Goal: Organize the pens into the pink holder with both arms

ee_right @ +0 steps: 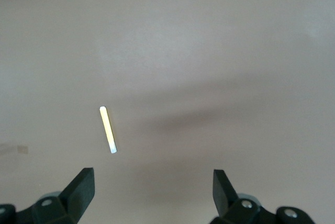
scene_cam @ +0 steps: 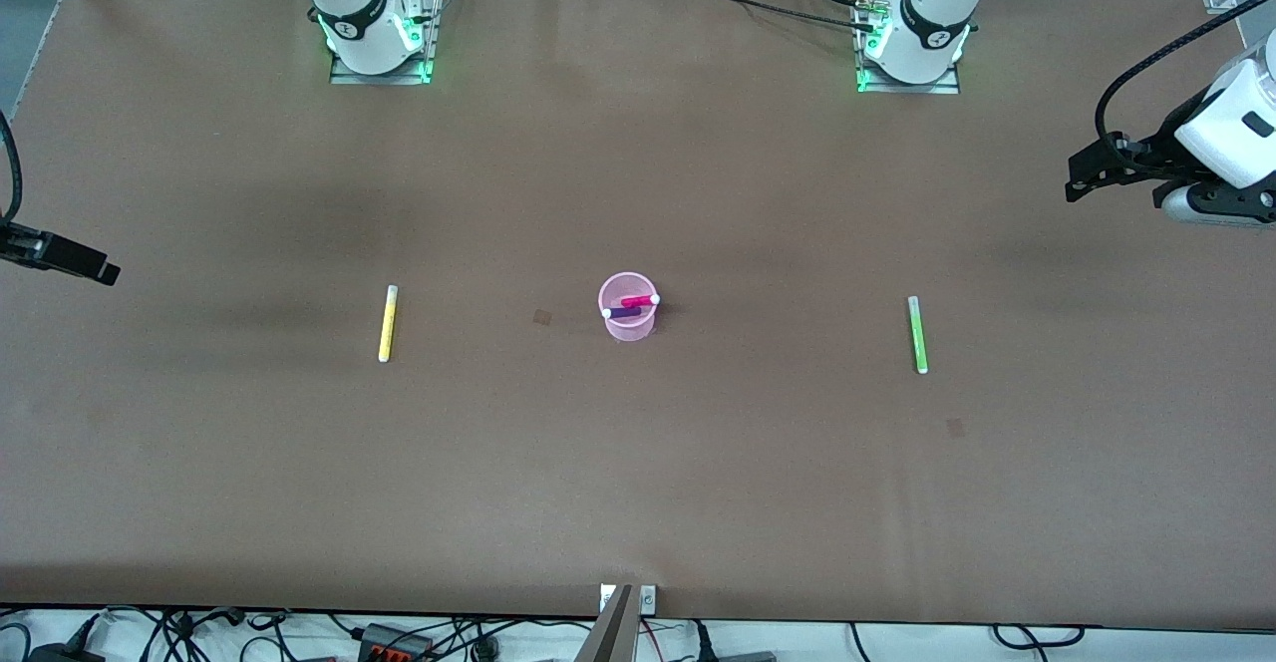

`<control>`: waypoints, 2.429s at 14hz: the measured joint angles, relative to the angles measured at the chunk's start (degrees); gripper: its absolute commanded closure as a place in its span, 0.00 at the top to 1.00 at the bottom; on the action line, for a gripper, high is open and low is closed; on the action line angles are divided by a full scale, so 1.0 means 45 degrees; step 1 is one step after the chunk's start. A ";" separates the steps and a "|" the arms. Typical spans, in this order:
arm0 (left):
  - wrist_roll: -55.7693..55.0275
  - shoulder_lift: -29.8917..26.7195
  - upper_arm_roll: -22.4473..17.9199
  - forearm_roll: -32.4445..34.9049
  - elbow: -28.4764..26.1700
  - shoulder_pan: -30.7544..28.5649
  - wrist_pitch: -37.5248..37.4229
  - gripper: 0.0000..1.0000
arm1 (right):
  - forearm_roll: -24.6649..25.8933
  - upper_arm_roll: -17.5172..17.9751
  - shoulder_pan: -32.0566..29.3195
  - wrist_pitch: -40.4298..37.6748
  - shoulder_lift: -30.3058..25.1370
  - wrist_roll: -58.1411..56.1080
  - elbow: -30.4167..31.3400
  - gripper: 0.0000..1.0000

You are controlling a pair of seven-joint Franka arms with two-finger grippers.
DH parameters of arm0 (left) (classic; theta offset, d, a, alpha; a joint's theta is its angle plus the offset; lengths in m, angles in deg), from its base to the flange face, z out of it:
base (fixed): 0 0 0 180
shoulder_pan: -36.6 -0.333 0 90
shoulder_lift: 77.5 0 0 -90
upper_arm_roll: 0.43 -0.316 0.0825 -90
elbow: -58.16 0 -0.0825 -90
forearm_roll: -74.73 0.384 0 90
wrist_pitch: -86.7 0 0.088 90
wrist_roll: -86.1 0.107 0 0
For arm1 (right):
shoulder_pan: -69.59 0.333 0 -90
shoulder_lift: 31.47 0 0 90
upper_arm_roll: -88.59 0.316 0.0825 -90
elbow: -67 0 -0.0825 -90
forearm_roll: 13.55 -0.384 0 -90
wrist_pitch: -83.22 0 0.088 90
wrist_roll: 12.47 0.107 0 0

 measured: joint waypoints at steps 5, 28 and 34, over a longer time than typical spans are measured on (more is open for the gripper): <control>0.0001 0.0000 -0.0001 0.0000 -0.0003 0.0000 0.0000 1.00 | 0.0111 0.0184 0.0251 -0.0513 -0.0466 -0.0255 0.0493 1.00; 0.0003 -0.0004 -0.0002 0.0000 -0.0006 -0.0001 0.0000 1.00 | 0.0502 0.0213 0.0986 0.1077 -0.1895 -0.0919 0.3050 1.00; 0.0003 -0.0009 -0.0025 0.0000 -0.0006 -0.0002 0.0000 1.00 | 0.0503 0.0115 0.0894 0.1075 -0.1940 -0.0924 0.3048 1.00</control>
